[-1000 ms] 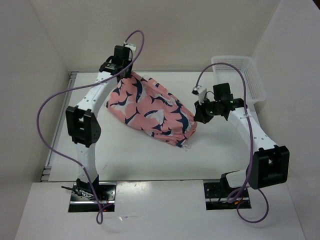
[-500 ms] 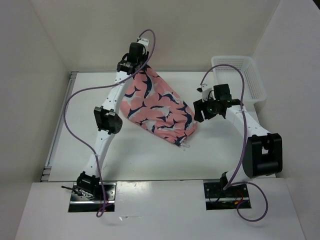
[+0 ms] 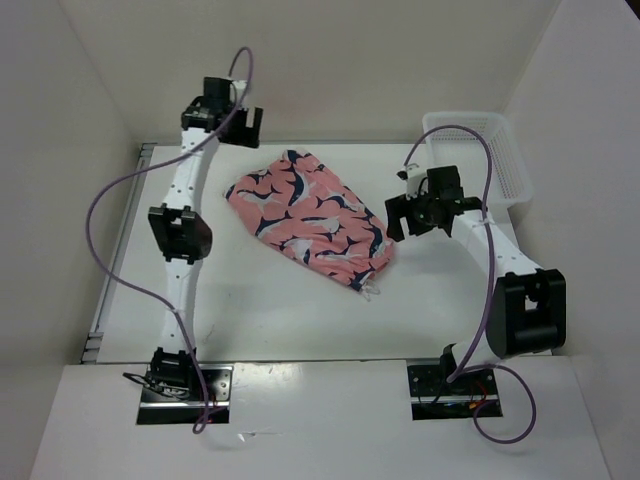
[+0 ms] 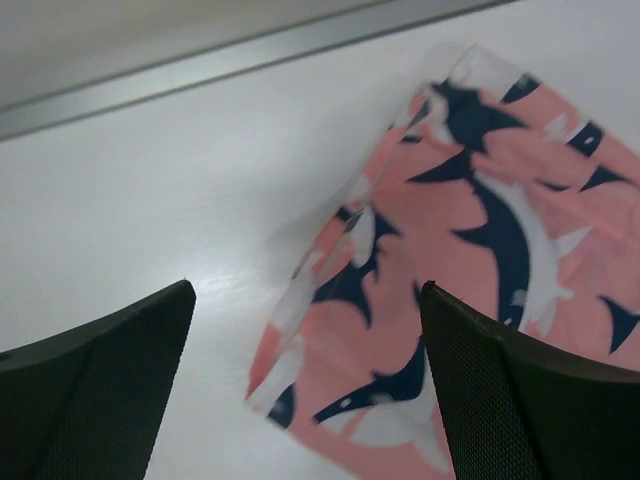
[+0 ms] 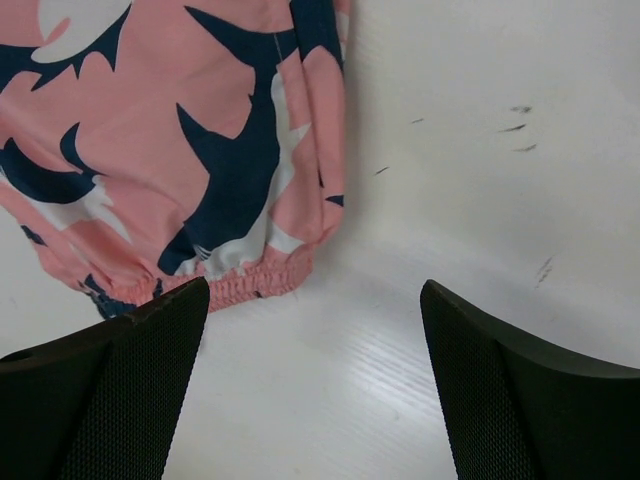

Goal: Fold and stack the shorts
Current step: Fold the shorts

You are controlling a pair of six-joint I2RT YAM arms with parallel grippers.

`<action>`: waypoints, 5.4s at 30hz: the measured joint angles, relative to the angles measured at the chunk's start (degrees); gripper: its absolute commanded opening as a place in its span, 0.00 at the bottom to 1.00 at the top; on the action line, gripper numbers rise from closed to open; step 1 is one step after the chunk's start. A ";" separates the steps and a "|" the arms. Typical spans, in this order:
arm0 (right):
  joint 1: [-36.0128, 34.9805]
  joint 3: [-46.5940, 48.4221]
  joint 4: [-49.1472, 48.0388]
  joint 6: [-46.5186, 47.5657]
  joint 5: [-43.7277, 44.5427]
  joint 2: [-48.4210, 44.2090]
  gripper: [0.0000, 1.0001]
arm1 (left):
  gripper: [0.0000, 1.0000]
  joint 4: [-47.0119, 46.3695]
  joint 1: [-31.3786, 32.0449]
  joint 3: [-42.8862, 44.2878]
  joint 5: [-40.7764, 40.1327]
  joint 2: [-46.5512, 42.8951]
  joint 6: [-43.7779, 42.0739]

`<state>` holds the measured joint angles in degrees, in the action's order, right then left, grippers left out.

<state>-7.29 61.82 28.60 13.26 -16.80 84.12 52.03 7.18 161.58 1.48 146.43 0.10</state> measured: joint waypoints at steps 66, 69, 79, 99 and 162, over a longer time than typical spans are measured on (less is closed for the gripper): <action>-7.96 8.41 -6.64 0.35 9.66 12.76 0.87 | 0.80 -17.55 -9.90 -70.47 11.65 -34.99 0.15; -7.96 3.43 -4.24 -0.13 7.08 8.70 0.87 | 0.80 -18.80 -9.94 -68.91 9.88 -27.28 0.15; -7.96 0.00 -1.86 -2.10 0.20 7.41 0.87 | 0.62 -19.89 -9.64 -65.64 10.99 -23.74 0.13; -8.33 -2.64 -0.98 -2.69 -5.79 9.20 0.82 | 0.00 -19.10 -7.82 -63.93 12.66 -23.76 0.13; -9.33 0.70 -8.87 -20.83 12.94 16.37 0.00 | 0.94 -28.96 -7.96 -90.38 1.31 -37.53 -0.07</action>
<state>-16.62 62.52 19.73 -7.57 -3.86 100.49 23.07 -0.78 71.20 2.79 108.90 0.03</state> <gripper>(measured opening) 0.042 0.939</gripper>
